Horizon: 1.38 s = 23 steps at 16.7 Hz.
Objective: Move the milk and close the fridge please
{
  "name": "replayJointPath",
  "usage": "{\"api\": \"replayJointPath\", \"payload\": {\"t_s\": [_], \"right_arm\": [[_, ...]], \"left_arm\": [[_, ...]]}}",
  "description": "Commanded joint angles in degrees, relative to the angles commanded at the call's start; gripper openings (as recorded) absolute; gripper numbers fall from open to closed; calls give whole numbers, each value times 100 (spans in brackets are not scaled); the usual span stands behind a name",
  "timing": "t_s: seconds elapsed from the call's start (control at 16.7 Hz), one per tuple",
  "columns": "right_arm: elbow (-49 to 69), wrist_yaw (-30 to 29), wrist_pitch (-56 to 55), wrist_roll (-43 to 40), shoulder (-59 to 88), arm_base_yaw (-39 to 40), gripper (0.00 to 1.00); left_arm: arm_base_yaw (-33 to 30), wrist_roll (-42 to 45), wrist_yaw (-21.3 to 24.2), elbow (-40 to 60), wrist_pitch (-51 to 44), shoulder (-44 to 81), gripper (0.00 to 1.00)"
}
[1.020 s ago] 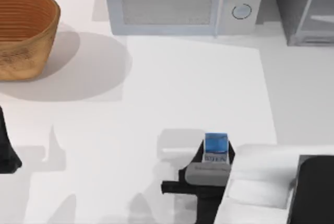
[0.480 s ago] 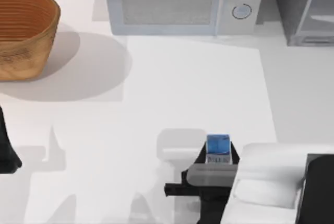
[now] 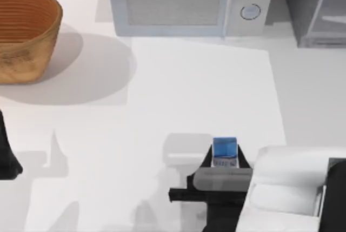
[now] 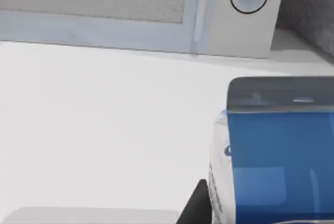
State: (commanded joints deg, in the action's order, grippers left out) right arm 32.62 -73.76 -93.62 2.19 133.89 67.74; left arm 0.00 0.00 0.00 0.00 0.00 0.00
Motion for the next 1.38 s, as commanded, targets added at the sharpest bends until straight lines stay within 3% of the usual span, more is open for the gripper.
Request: {"api": "replayJointPath", "payload": {"t_s": [0.6,0.78,1.02,1.38], "right_arm": [[11,6,25,44,-41,-14,0],[-51,326,160,37,-196,-251,0],[-266,1370,622,-10,-733,-1089,0],[-582,3682,1531,-18,-2205,-3143,0]], "left_arm": [[0,0,0,0,0,0,100],[0,0,0,0,0,0,100],[0,0,0,0,0,0,100],[0,0,0,0,0,0,100]]}}
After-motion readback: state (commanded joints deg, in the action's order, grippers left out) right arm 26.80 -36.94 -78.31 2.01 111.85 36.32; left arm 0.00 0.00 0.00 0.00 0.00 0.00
